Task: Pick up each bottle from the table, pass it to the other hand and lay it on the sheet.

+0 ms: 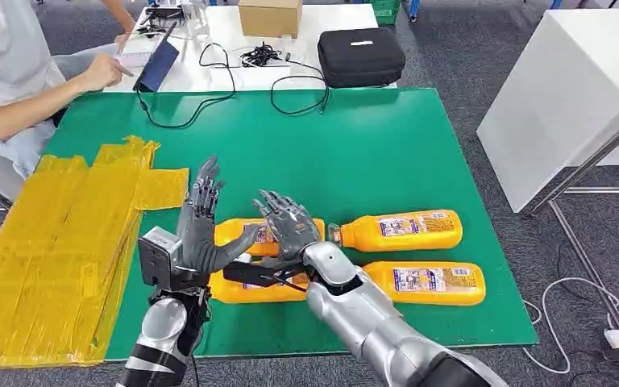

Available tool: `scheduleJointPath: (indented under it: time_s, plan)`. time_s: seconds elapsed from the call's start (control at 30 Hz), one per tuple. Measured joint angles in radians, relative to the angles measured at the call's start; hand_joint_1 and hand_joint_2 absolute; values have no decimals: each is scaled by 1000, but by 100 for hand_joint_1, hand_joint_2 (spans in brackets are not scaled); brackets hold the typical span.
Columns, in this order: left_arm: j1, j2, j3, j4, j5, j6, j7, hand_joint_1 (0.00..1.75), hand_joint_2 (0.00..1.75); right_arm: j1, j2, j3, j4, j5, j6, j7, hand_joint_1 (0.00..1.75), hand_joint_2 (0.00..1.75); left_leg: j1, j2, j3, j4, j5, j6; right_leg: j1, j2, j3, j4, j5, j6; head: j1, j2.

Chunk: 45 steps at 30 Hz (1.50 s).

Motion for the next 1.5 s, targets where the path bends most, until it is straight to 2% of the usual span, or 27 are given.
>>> scheduleJointPath:
  time_s: [0.57,0.83,1.1,1.13,1.17,1.2,1.23,1.4,1.5]
  plan:
    - [8,-6,2,14,0,1,5,0,175,-13,-14,-20,54,19,-15,81,0,175,0,0,0,0,0,0,0,0,0,0,0,0,0,0]
    - [2,-14,2,36,2,-2,7,0,175,-49,-15,-62,112,-24,118,64,0,175,0,0,0,0,0,0,0,0,0,0,0,0,0,0]
    - [-7,-19,1,62,14,-11,5,0,175,-71,-21,-88,159,-25,154,65,2,175,0,0,0,0,0,0,0,0,0,0,0,0,0,0]
    - [-7,-19,1,64,16,-11,4,0,175,-72,-22,-89,164,-24,161,65,9,175,0,0,0,0,0,0,0,0,0,0,0,0,0,0]
    - [-8,-20,0,66,17,-13,3,0,175,-73,-23,-89,168,-22,163,65,38,175,0,0,0,0,0,0,0,0,0,0,0,0,0,0]
    - [-8,-21,0,68,19,-14,2,0,175,-73,-24,-89,172,-17,163,64,133,175,0,0,0,0,0,0,0,0,0,0,0,0,0,0]
    - [-9,-21,0,71,20,-14,0,0,175,-75,-25,-89,175,-14,163,64,140,175,0,0,0,0,0,0,0,0,0,0,0,0,0,0]
    - [-10,-21,-1,82,36,-15,-3,0,175,-76,-26,-89,188,3,142,63,140,175,0,0,0,0,0,0,0,0,0,0,0,0,0,0]
    - [-10,-21,-1,87,37,-15,-5,0,175,-78,-26,-89,193,4,139,61,169,175,0,0,0,0,0,0,0,0,0,0,0,0,0,0]
